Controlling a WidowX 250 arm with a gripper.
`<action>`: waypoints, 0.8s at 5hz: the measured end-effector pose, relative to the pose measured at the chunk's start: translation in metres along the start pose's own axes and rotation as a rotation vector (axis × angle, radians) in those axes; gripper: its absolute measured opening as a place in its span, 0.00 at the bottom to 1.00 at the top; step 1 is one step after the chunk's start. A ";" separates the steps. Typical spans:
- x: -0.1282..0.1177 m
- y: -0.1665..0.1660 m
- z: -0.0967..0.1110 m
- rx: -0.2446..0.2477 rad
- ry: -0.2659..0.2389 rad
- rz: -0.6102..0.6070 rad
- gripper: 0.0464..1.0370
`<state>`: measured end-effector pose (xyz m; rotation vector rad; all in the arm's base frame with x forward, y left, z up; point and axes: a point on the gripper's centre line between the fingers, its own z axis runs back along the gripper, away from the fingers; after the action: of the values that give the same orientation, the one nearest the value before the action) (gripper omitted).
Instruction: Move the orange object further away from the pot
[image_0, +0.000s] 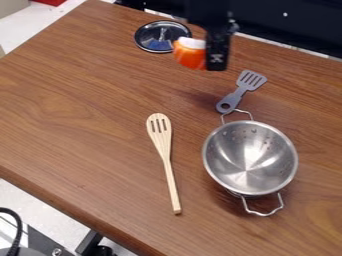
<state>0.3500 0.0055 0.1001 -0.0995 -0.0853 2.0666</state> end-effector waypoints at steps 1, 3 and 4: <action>0.031 -0.015 -0.001 0.009 0.026 0.161 0.47; 0.087 -0.034 0.002 0.003 0.032 0.357 0.47; 0.115 -0.041 -0.004 -0.043 0.002 0.465 0.47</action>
<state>0.3321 0.1262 0.0959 -0.1598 -0.1131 2.5292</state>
